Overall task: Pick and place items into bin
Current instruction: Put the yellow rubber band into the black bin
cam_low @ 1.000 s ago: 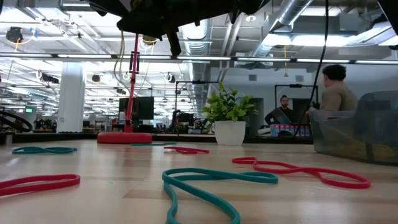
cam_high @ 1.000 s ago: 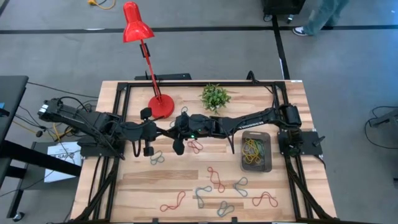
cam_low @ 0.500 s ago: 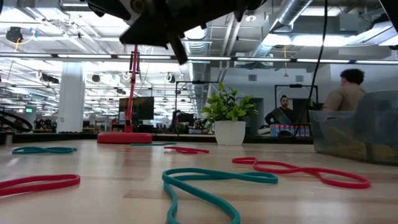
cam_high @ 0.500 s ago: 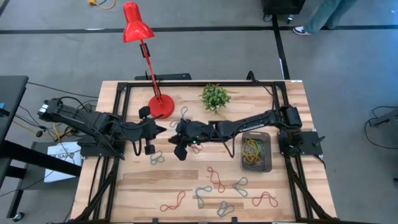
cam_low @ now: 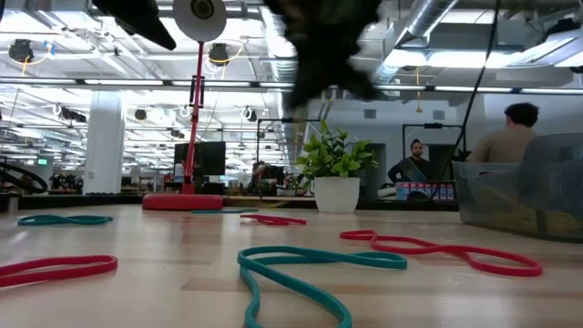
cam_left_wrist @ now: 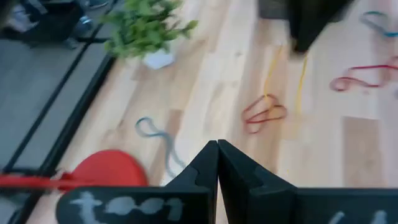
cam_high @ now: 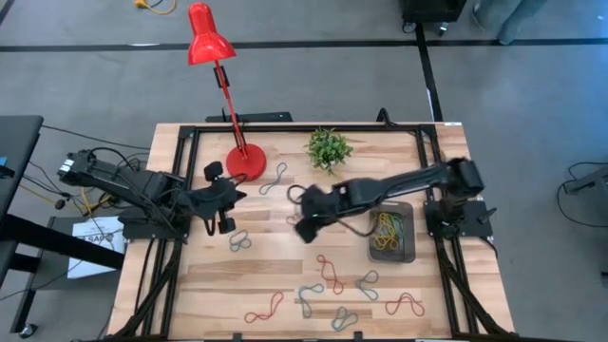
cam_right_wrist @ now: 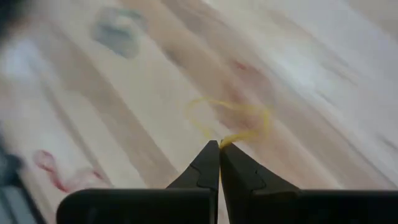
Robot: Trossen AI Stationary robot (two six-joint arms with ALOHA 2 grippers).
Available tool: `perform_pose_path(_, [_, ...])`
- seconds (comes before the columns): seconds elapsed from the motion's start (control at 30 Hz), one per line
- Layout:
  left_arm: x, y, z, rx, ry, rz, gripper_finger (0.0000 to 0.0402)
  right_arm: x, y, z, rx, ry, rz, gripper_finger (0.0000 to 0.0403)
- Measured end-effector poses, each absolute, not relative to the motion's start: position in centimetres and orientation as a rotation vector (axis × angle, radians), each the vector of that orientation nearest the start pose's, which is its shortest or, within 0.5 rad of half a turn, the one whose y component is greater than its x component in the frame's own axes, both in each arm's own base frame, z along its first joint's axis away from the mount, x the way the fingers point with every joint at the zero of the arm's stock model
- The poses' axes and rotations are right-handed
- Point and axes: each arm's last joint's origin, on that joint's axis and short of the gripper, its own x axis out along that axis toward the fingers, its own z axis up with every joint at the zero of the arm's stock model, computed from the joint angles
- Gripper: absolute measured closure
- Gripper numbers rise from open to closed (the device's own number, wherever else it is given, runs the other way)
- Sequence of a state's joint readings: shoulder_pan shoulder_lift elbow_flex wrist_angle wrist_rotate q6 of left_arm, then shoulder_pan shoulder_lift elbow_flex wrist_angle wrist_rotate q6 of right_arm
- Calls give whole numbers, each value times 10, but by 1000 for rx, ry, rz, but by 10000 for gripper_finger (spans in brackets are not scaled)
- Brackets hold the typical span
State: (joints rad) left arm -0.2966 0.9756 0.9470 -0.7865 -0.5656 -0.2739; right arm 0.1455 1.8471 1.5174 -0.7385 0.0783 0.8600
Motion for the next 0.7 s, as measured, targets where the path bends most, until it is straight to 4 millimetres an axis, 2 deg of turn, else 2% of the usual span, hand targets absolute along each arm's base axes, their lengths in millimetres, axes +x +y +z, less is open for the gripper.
perform_pose_path(0.2, [178,-37,308,78,680,405,401,320,55,292,693,1204,-594,402])
perform_pose_path(0.4, [178,-37,308,78,680,405,401,267,64,310,655,1326,-893,402])
perform_pose_path(0.47, [178,-37,308,78,680,405,401,260,68,311,654,1337,-959,402])
perform_pose_path(0.6, [178,-37,308,78,680,406,401,261,76,305,659,1321,-951,402])
perform_pose_path(0.7, [178,-37,308,77,680,406,401,266,82,289,635,1347,-985,402])
